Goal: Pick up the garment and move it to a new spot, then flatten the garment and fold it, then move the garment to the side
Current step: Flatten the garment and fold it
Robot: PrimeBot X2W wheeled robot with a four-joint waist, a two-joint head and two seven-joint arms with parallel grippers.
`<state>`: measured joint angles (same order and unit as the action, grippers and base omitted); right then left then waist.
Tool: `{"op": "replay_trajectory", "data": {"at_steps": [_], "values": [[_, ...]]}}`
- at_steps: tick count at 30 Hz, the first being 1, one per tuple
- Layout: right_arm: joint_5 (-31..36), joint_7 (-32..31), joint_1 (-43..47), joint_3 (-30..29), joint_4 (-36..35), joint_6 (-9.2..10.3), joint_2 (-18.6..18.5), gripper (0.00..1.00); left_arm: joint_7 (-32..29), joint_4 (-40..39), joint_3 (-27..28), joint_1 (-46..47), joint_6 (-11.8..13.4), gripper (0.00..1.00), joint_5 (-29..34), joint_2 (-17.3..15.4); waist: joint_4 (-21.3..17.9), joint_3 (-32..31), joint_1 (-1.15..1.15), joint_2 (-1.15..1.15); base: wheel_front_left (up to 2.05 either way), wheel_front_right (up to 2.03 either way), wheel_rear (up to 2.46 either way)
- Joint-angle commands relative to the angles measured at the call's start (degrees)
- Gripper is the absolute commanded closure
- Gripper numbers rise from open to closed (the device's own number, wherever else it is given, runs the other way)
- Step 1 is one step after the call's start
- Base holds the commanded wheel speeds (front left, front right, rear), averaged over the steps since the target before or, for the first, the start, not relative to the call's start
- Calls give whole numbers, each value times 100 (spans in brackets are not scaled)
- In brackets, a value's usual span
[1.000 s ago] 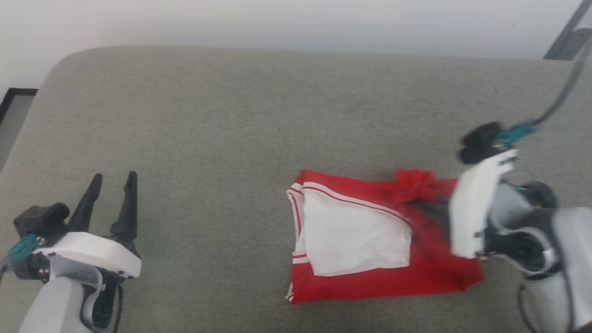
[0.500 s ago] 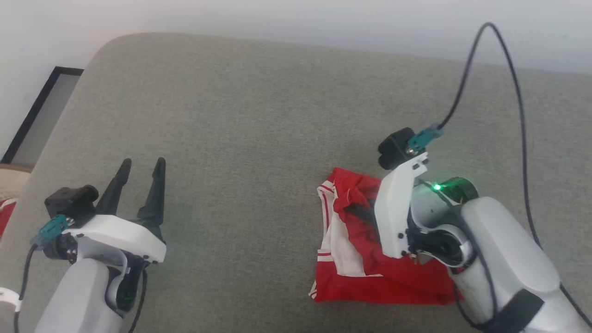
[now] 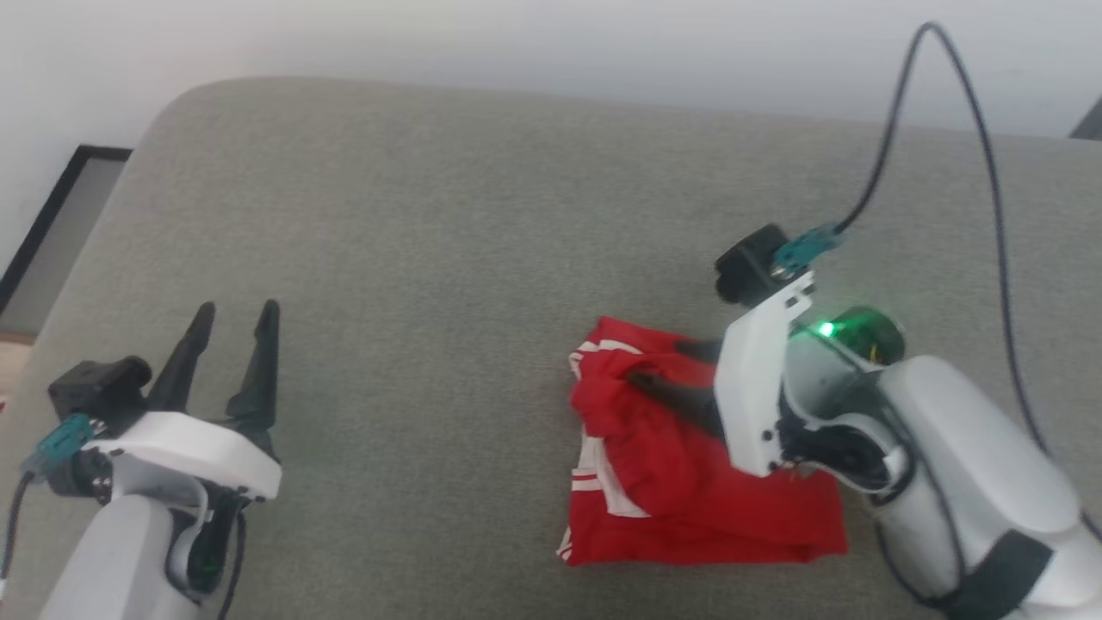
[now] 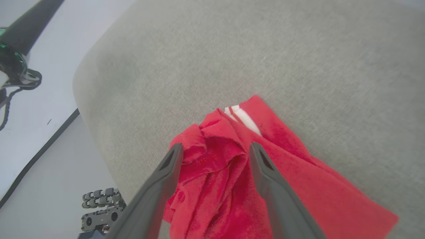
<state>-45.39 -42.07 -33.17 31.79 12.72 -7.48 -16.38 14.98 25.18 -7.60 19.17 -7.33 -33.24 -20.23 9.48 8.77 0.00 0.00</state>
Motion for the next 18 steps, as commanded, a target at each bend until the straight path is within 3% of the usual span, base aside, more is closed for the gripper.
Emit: {"op": "replay_trajectory", "data": {"at_steps": [1, 11, 18], "values": [[-45, 125, 3, -35, -206, -2, -132, 0, 24, -50, 68, -108, -15, 0, -43, -48, -140, -58, 0, 0, 0, 0, 0], [22, 968, 562, -934, -875, -2, -830, 0, 24, -245, 380, -500, -15, 0, 86, -237, -683, -246, 0, 0, 0, 0, 0], [247, 1873, 1076, -1504, -895, -2, -1180, 0, 25, -310, 571, -721, -15, 0, 164, -330, -1015, -358, 0, 0, 0, 0, 0]]}}
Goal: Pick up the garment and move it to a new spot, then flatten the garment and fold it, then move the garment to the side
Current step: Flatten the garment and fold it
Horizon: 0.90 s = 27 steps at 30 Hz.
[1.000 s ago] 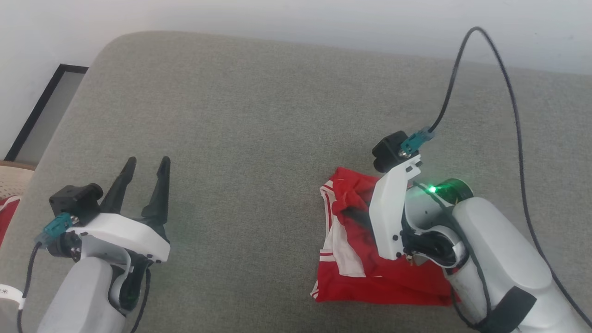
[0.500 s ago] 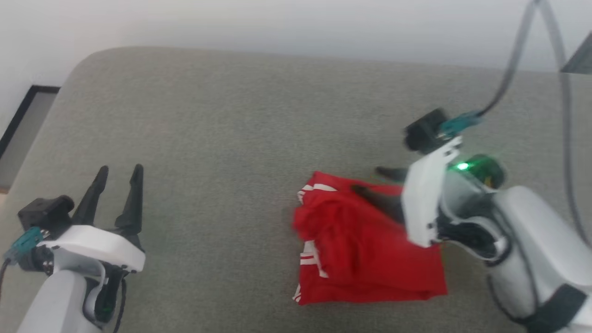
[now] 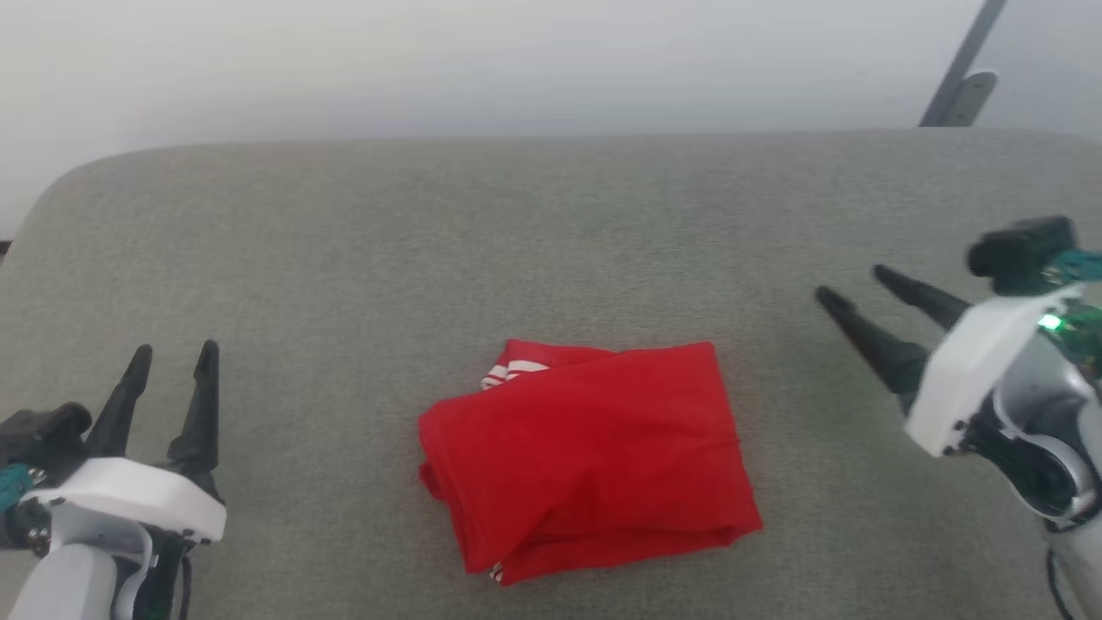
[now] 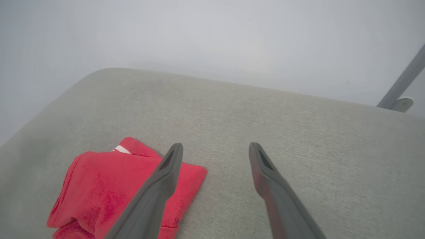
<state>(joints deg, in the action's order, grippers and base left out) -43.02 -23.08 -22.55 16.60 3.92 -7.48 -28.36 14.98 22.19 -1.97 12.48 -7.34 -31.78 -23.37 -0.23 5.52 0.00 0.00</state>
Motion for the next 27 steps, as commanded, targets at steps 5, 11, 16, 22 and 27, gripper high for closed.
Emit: {"op": "replay_trajectory", "data": {"at_steps": [5, 11, 16, 22, 27], "values": [[235, 879, 330, -219, 179, -2, -178, 0, 25, -20, 143, -222, -14, 0, 94, -44, -269, -112, 0, 0, 0, 0, 0], [464, 2106, 576, -343, 604, -2, -269, 0, 25, -99, 314, -429, -14, 0, 242, 0, -471, -212, 0, 0, 0, 0, 0], [540, 2982, 722, -413, 1042, -2, -236, 0, 25, -228, 417, -617, -14, 0, 351, 64, -548, -286, 0, 0, 0, 0, 0], [672, 3628, 893, -483, 1474, -2, -186, 0, 25, -410, 581, -836, -15, 0, 539, 155, -537, -386, 0, 0, 0, 0, 0], [820, 3794, 1000, -560, 1632, -2, -122, 0, 25, -553, 707, -1007, -15, 0, 627, 217, -512, -441, 0, 0, 0, 0, 0]]}}
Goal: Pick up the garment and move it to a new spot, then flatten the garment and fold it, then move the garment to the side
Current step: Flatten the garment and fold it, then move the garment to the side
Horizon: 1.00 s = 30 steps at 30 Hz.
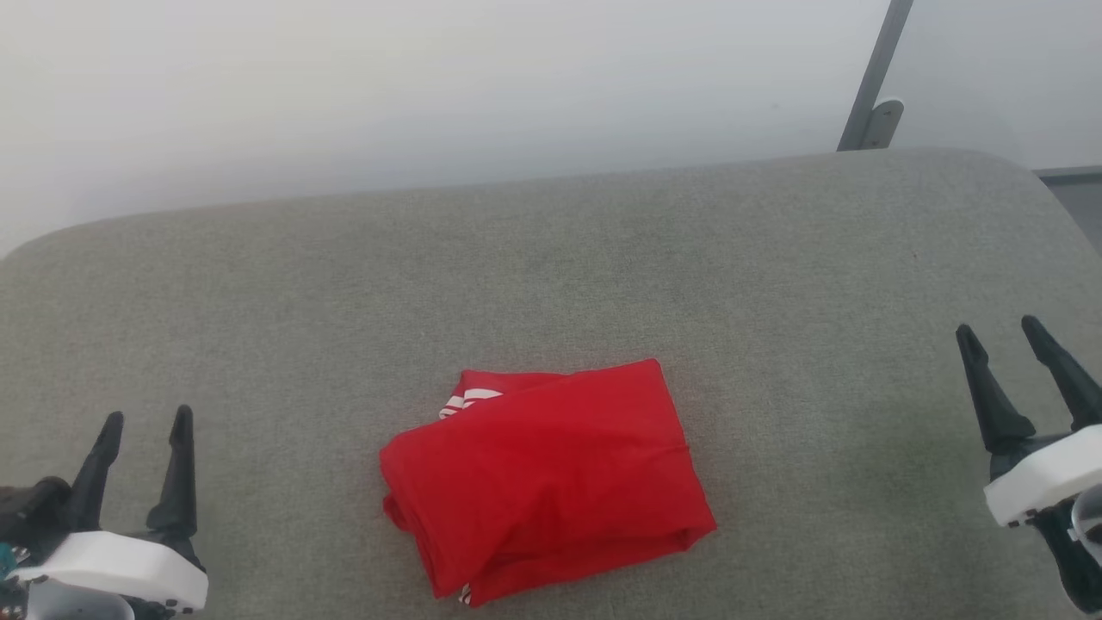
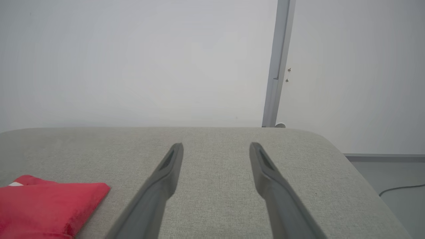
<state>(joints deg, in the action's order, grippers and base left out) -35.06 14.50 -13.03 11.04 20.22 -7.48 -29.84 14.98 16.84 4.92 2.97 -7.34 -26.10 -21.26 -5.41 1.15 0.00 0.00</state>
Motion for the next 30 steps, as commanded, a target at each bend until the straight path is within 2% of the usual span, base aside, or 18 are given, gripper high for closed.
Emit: {"op": "replay_trajectory", "data": {"at_steps": [1, 16, 30], "values": [[38, 43, 66, -35, 19, -2, 43, 0, 25, -48, 31, -83, -15, 0, 70, 22, 14, -10, 0, 0, 0, 0, 0], [244, 73, 394, -419, -123, -2, 379, 0, 25, -235, 81, -201, -15, 0, 155, 128, 161, -57, 0, 0, 0, 0, 0], [270, 73, 603, -459, -142, -2, 512, 0, 25, -294, 1, -241, -15, 0, 194, 150, 301, -89, 0, 0, 0, 0, 0]]}}
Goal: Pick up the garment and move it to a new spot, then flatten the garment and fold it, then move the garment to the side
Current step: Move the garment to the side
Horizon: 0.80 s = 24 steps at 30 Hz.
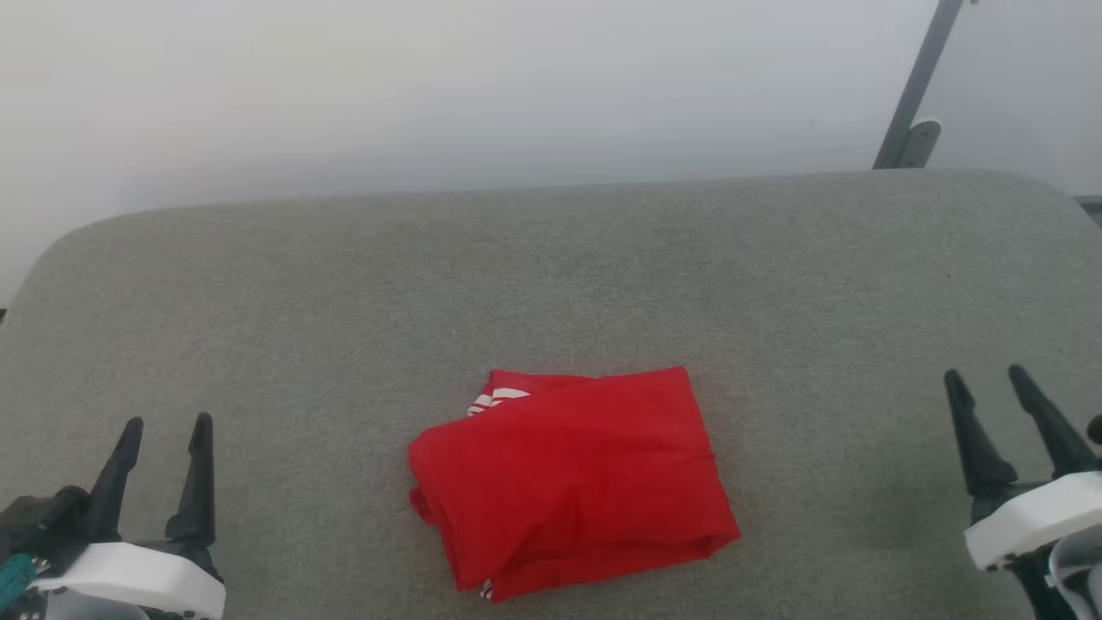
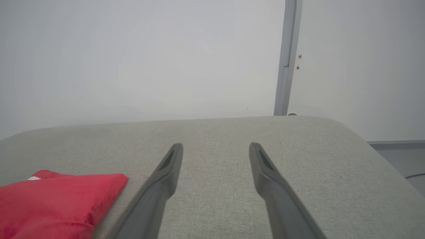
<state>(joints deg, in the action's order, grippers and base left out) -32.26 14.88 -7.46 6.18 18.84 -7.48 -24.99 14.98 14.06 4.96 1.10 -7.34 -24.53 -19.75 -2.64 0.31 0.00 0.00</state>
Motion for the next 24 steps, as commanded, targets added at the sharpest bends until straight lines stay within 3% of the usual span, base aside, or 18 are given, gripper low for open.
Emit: {"op": "replay_trajectory", "data": {"at_steps": [1, 7, 12, 20, 24], "values": [[-31, 35, 54, 63, 12, -2, 35, 0, 25, -10, -15, -51, -15, 0, 40, 0, 53, -9, 0, 0, 0, 0, 0], [-279, -22, -46, 667, 137, -2, -3, 0, 24, 50, -142, -13, -15, 0, 39, -18, 287, -15, 0, 0, 0, 0, 0], [-714, -508, -369, 1383, 137, -2, -100, 0, 25, 58, -254, 79, -15, 0, 37, -11, 524, 66, 0, 0, 0, 0, 0], [-1330, -1805, -938, 2278, 132, -2, -246, 0, 25, 59, -450, 238, -15, 0, 62, 50, 919, 227, 0, 0, 0, 0, 0], [-1422, -2651, -1166, 2450, 335, -2, -255, 0, 25, 65, -527, 310, -14, 0, 65, 93, 1084, 320, 0, 0, 0, 0, 0]]}}
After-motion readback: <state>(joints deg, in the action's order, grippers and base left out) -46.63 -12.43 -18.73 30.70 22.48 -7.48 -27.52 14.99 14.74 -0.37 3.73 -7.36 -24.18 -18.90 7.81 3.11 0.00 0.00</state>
